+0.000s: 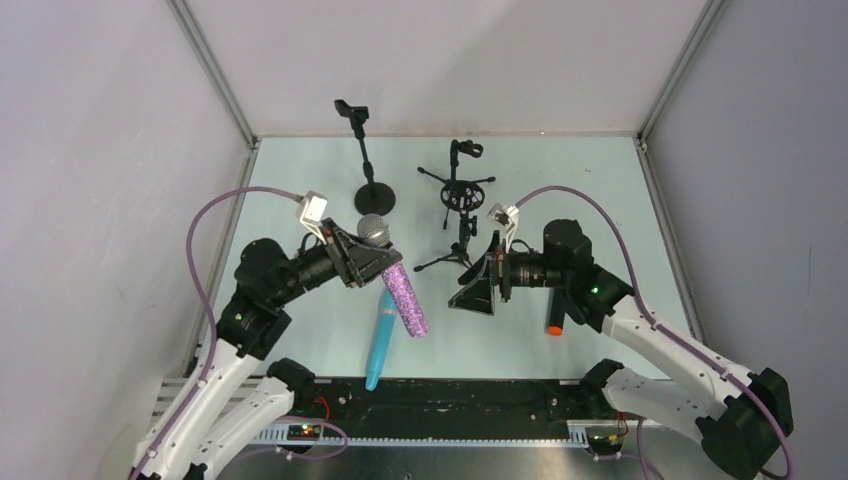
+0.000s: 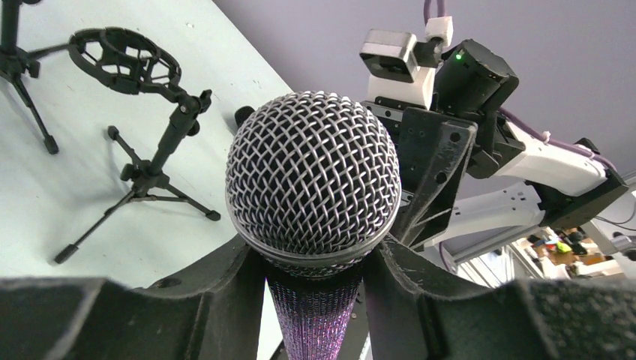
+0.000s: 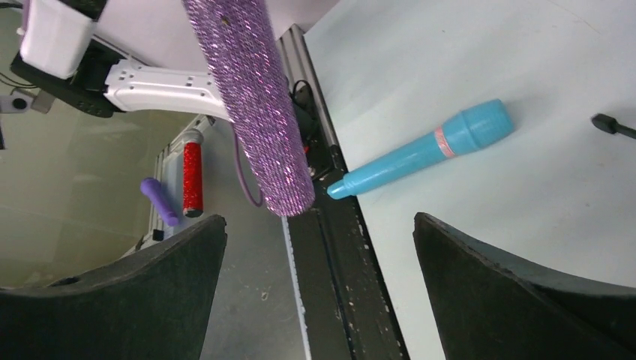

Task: Attach the microphones to the stand

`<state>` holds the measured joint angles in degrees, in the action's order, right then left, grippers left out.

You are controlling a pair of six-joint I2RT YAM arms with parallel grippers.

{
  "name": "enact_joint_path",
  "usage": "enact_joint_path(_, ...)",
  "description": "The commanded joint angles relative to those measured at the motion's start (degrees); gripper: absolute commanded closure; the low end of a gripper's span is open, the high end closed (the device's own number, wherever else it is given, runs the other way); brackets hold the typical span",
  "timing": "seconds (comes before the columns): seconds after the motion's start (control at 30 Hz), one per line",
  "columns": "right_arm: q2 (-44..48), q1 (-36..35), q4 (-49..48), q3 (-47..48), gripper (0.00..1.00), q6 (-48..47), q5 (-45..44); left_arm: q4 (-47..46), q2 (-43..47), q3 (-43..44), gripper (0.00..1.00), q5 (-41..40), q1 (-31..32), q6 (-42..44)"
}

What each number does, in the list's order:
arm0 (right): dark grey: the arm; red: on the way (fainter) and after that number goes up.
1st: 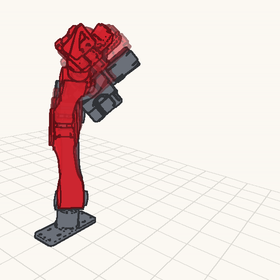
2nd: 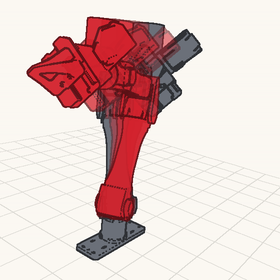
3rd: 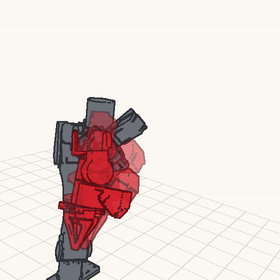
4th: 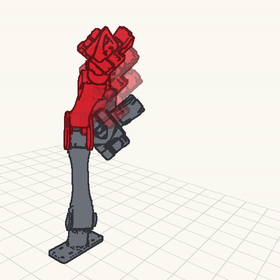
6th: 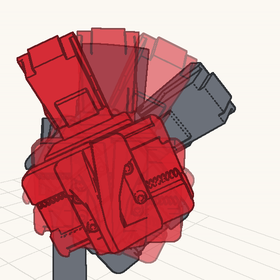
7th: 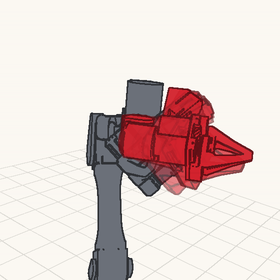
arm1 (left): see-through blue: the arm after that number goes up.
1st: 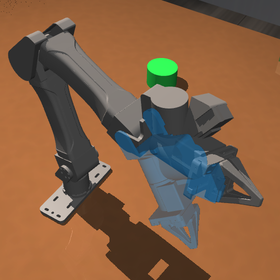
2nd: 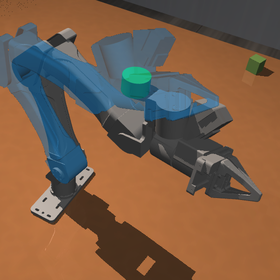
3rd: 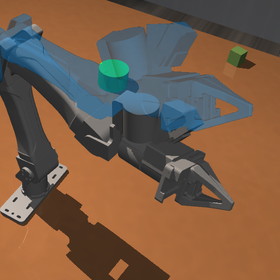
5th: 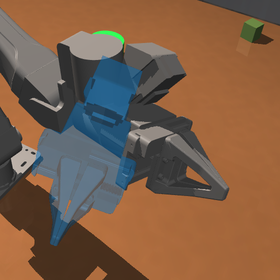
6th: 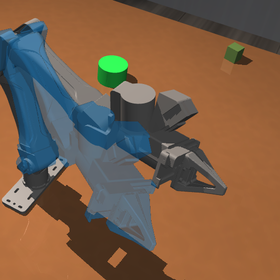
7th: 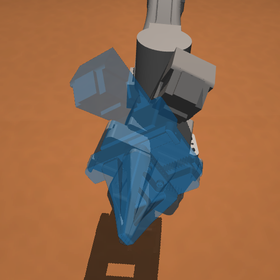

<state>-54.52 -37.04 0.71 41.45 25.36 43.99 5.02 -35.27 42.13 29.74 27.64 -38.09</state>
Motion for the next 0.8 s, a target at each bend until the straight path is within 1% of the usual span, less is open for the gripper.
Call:
enact_joint_path(0.0, -1.46, -2.59, -7.79, 3.13, 0.01, 3.45, 0.26, -8.25, 0.23, -0.38, 0.96, 2.10, 0.31, -4.94)
enact_joint_path(0.17, -3.41, -5.59, -12.78, 3.66, 0.00, 5.25, -0.23, -9.81, 0.61, -2.42, 0.97, 1.82, 0.52, -7.52)
enact_joint_path(0.37, -8.49, -8.15, -19.29, 5.24, 0.01, 8.59, 1.46, -11.57, 1.27, -4.53, 0.97, 1.26, 0.96, -9.80)
enact_joint_path(0.77, -18.24, -11.65, -23.43, 12.72, 0.02, 10.45, 4.33, -11.95, 2.37, -6.51, 0.96, 1.37, 1.46, -11.37)
